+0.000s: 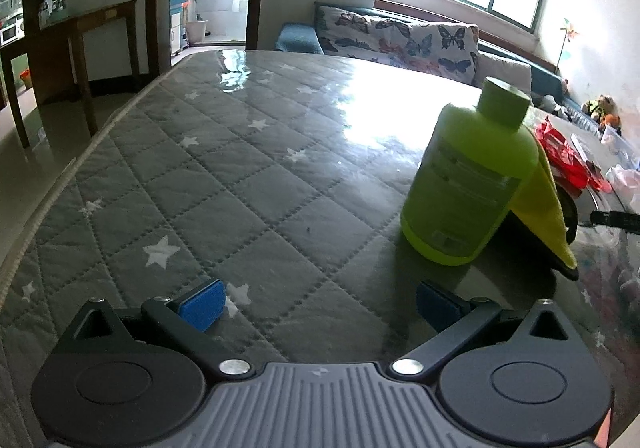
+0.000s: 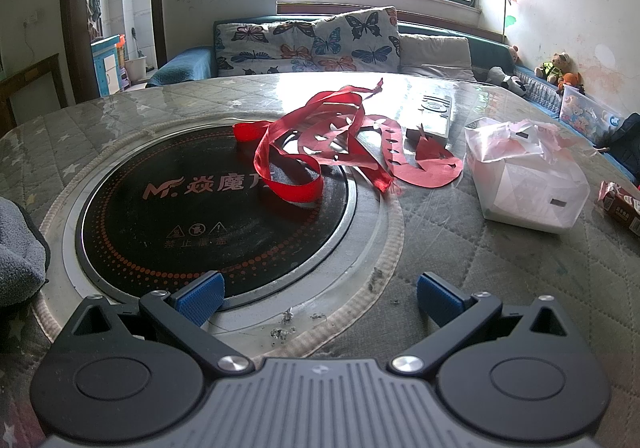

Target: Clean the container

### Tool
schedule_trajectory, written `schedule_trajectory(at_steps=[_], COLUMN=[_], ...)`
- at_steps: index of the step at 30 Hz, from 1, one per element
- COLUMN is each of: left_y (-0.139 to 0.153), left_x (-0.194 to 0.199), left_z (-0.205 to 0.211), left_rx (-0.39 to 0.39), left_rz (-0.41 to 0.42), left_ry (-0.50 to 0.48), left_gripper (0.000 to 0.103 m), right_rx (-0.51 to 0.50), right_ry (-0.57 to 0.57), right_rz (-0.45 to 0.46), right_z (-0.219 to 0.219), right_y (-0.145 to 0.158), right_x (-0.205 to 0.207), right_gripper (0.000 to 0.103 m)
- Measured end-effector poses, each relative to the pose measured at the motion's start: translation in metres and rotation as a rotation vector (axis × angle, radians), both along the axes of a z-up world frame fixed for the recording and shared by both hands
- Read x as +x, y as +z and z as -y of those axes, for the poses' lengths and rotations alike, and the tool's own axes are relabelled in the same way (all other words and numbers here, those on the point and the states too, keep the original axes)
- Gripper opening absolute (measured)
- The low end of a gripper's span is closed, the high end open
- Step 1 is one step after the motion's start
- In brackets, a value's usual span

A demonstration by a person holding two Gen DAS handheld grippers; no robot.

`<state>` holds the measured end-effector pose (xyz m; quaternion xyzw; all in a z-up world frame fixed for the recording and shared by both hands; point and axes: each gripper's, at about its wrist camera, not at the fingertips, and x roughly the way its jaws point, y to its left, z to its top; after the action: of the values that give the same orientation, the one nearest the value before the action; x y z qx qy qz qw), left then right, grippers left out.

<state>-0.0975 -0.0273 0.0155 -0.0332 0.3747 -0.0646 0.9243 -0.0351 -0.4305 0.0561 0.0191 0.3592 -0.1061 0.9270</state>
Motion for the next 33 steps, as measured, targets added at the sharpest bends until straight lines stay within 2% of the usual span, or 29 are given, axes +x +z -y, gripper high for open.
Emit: schedule_trajectory(at_steps=[20, 26, 33], left_y=[-0.005, -0.008, -0.009], left_x=[-0.005, -0.003, -0.002], left_z=[0.018, 0.024, 0.024], left_rx=[0.073, 0.116, 0.115], left_rz=[-0.01, -0.017, -0.02], left_ry=[0.003, 0.01, 0.02], left_gripper=[0.103, 0.103, 0.103], right_rx=[-0.01, -0.013, -0.013], right_ry=[0.03, 0.032, 0.032], right_rz=[-0.01, -0.009, -0.007], right_z=[-0.011, -0.011, -0.011], right_y=[0.0, 0.0, -0.001], right_x=[-0.007, -0.008, -0.008], right_gripper=[0.103, 0.103, 0.103])
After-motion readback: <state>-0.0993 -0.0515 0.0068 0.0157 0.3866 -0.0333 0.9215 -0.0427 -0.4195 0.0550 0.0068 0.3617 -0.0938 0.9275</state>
